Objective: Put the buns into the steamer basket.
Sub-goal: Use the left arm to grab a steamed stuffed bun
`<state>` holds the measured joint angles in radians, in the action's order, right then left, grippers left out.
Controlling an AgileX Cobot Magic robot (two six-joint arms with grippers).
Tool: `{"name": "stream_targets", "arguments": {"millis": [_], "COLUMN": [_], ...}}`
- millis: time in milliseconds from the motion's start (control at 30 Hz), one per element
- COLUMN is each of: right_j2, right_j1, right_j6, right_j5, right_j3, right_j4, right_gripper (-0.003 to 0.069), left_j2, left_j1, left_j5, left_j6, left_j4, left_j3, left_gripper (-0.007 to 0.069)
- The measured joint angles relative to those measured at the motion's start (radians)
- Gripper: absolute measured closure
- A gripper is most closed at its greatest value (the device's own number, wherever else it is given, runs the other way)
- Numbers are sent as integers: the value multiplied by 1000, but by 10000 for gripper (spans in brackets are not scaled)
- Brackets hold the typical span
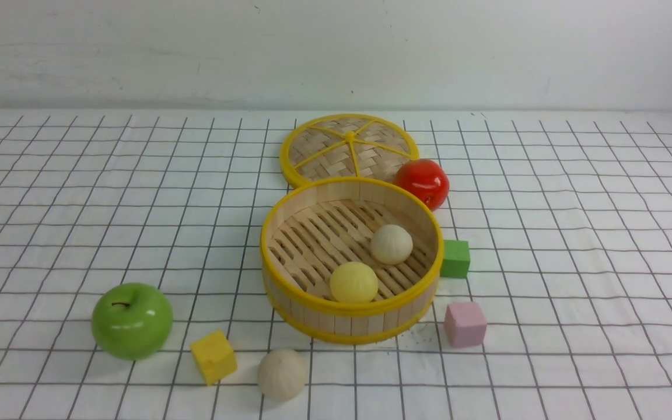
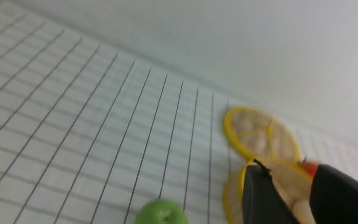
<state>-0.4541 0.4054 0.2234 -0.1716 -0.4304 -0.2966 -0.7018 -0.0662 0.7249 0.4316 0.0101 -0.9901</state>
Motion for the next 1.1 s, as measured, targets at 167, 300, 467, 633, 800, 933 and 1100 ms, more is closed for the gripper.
{"name": "stream_targets", "arguments": {"millis": [167, 300, 467, 633, 800, 933, 1100], "right_j2": [50, 51, 53, 53, 53, 53, 53], "right_j1": [0, 0, 0, 0, 0, 0, 0], "right_j6": [-37, -41, -44, -44, -44, -44, -44], "right_j5": [2, 1, 0, -39, -74, -80, -82], "right_j3": [117, 175, 218, 232, 232, 232, 232], "right_j4": [-19, -23, -24, -24, -24, -24, -26], "right_gripper": [679, 676, 671, 669, 668, 664, 659], "left_j2": [-225, -364, -526, -688, -787, -842, -912], "left_j1": [-44, -97, -109, -130, -275, -370, -470], "left_j5": [81, 72, 84, 223, 241, 220, 171], "left_j6": [-302, -560, -652, -708, -573, -362, -232], "left_j4": [278, 419, 584, 625, 445, 227, 72], "left_j3": [-7, -7, -7, -24, -90, -150, -196], "left_gripper": [386, 386, 386, 386, 386, 386, 386]}}
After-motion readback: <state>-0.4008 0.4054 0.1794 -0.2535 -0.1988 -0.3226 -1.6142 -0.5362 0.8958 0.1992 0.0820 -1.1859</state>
